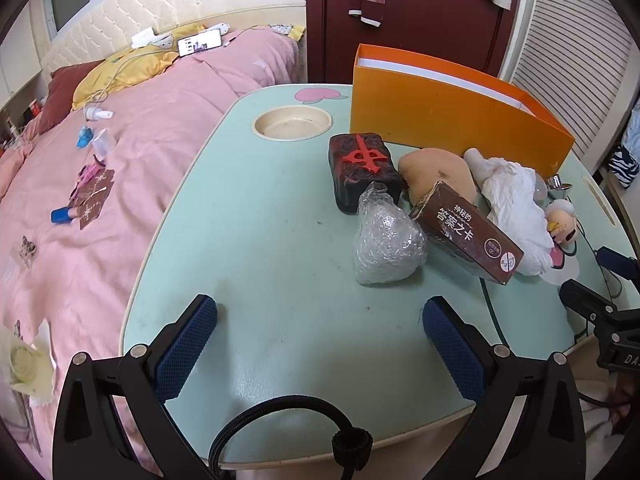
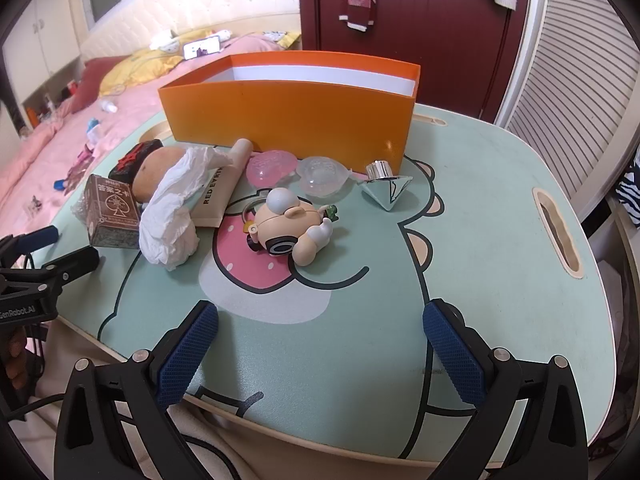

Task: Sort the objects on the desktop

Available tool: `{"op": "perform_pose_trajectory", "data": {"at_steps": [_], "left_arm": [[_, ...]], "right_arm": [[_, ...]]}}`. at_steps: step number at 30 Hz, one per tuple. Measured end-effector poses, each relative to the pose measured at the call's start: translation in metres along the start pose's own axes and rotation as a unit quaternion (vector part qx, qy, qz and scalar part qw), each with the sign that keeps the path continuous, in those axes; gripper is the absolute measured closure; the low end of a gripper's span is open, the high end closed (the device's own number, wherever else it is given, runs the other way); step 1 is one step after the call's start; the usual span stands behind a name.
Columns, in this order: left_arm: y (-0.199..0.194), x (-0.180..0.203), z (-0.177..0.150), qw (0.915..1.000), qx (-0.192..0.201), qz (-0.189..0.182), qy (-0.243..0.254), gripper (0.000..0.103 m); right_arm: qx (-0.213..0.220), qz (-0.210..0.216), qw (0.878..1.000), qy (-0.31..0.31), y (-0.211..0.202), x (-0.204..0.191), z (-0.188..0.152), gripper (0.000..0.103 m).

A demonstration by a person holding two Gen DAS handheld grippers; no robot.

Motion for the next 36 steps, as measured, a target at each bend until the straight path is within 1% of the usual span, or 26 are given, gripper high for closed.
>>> {"op": "perform_pose_trajectory", "data": {"at_steps": [2, 3, 5, 6, 7, 9, 13, 15, 16, 18, 22, 24, 26, 30, 33, 34, 36], "left_arm": [[-0.002, -0.001, 0.002, 0.9999, 0.004, -0.007, -0.007, 0.000], [-0.001, -0.005, 0.004, 0.9999, 0.008, -0.003, -0.011, 0.001], [-0.001, -0.012, 0.008, 0.9998, 0.015, 0.007, -0.013, 0.007], [0.000, -0.013, 0.009, 0.9998, 0.016, 0.010, -0.010, 0.014], [0.002, -0.012, 0.010, 0.9999, 0.013, 0.009, -0.002, 0.016], [0.004, -0.006, 0.011, 0.9999, 0.011, -0.002, 0.009, 0.017], [0.006, 0.016, 0.016, 0.9988, 0.009, -0.042, 0.023, 0.017], [0.008, 0.023, 0.021, 0.9980, 0.017, -0.042, 0.044, 0.018], [0.010, 0.025, 0.023, 0.9975, 0.022, -0.039, 0.054, 0.038], [0.014, 0.027, 0.028, 0.9967, 0.025, -0.037, 0.068, 0.071], [0.008, 0.023, 0.029, 0.9975, 0.022, -0.033, 0.058, 0.072], [0.003, 0.020, 0.027, 0.9978, 0.026, -0.033, 0.052, 0.072], [-0.001, 0.016, 0.020, 0.9979, 0.026, -0.022, 0.055, 0.072], [-0.002, 0.004, 0.016, 0.9987, 0.028, -0.017, 0.038, 0.072], [0.000, 0.001, 0.016, 0.9989, 0.029, -0.021, 0.029, 0.072], [0.000, 0.001, 0.016, 0.9989, 0.029, -0.020, 0.030, 0.072], [0.001, 0.001, 0.016, 0.9989, 0.030, -0.020, 0.031, 0.072]], "right_arm": [[0.001, 0.001, 1.000, 0.000, 0.000, -0.001, 0.000, 0.000], [0.001, 0.001, 1.000, -0.001, 0.001, -0.001, 0.000, 0.000], [0.001, 0.002, 1.000, -0.001, 0.001, -0.002, -0.001, 0.000], [0.002, 0.002, 1.000, -0.001, 0.001, -0.002, -0.001, 0.000], [0.002, 0.002, 1.000, -0.001, 0.001, -0.002, -0.001, 0.000], [0.003, 0.003, 1.000, -0.002, 0.001, -0.002, -0.001, 0.000], [0.004, 0.005, 1.000, -0.002, 0.001, -0.002, -0.001, 0.000], [0.004, 0.005, 1.000, -0.002, 0.001, -0.002, -0.001, 0.000], [0.004, 0.005, 1.000, -0.002, 0.001, -0.002, -0.001, 0.000], [0.004, 0.005, 1.000, -0.002, 0.001, -0.002, -0.001, 0.000], [0.004, 0.005, 1.000, -0.002, 0.001, -0.002, 0.000, 0.000], [0.004, 0.005, 1.000, -0.002, 0.001, -0.002, 0.000, 0.000], [0.004, 0.003, 1.000, -0.001, 0.001, -0.004, 0.000, 0.000], [0.004, 0.002, 1.000, 0.002, 0.001, -0.004, 0.001, 0.000], [0.012, 0.019, 1.000, 0.022, -0.003, -0.004, 0.004, 0.001], [0.015, 0.024, 0.999, 0.028, -0.003, -0.003, 0.005, 0.002], [0.020, 0.023, 0.999, 0.038, -0.003, 0.001, 0.009, 0.011]]}}
Point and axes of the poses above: each gripper's, at about its wrist camera, not at the fingertips, and y roughly the way its jaws point, x to its right, z to its top, the point moved 10 cm from there along y, roughly the way its jaws point, and after that the axes turned 13 degrees about x, right-handed, at the moved point
